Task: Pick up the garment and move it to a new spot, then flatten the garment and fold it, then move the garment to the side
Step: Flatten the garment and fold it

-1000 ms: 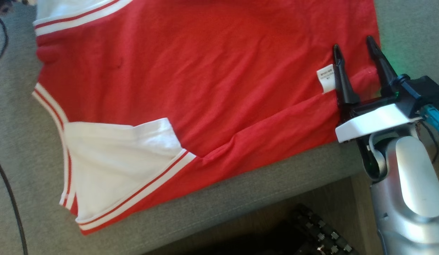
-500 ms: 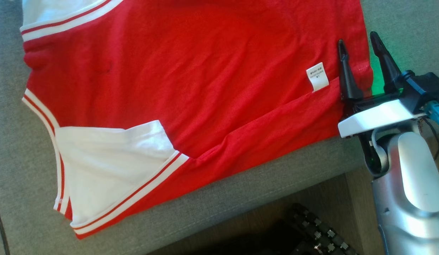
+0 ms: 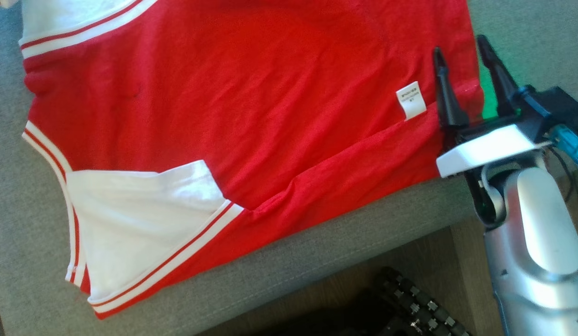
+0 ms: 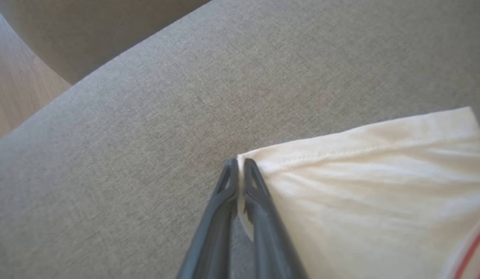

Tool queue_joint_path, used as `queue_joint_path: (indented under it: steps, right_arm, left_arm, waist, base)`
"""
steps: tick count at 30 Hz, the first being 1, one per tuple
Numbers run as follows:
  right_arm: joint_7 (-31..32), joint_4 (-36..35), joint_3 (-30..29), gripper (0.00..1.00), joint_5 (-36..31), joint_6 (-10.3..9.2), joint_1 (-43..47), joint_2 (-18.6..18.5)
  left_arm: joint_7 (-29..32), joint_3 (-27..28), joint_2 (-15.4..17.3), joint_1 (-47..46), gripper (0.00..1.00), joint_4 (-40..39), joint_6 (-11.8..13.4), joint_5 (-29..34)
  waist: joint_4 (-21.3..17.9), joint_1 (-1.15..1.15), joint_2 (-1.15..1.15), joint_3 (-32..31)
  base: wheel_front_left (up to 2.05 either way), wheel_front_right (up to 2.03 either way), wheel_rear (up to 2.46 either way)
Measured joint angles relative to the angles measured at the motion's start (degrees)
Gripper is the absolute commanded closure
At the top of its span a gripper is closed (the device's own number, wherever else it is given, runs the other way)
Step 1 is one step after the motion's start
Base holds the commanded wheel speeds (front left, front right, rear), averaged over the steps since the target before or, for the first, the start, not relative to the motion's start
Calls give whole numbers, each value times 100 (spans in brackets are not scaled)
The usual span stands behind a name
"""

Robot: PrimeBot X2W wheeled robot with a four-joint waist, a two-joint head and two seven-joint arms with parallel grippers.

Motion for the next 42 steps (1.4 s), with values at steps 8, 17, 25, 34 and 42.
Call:
queue_joint_path:
  steps: [8, 17, 25, 34, 42]
  right_arm:
    - [1288, 565, -14, 0, 257, 0, -1021, 11]
    - [3336, 2001, 126, 0, -190, 0, -2887, -7]
    - [4185, 2898, 170, 0, -343, 0, -3602, -20]
    - [4670, 3642, -91, 0, -747, 0, -4299, -79]
    - [4768, 4063, -297, 100, -950, 0, -4575, -89]
  left_arm:
    - [-479, -374, 282, 64, 100, -36, 0, -104]
    - [-943, -765, 361, 135, 100, -223, 0, -322]
    - [-1091, -1118, 369, 114, 100, -385, 0, -465]
    - [-1190, -1524, 375, -102, 100, -468, 0, -580]
    - [-1268, -1758, 377, -148, 100, -458, 0, -747]
  waist:
    - [-125, 0, 0, -172]
    - [55, 0, 0, -354]
    - [276, 0, 0, -387]
    - [427, 0, 0, -356]
    - [507, 0, 0, -356]
  base:
    - [0, 0, 0]
    - [0, 0, 0]
    - [0, 0, 0]
    - [0, 0, 0]
    - [0, 0, 0]
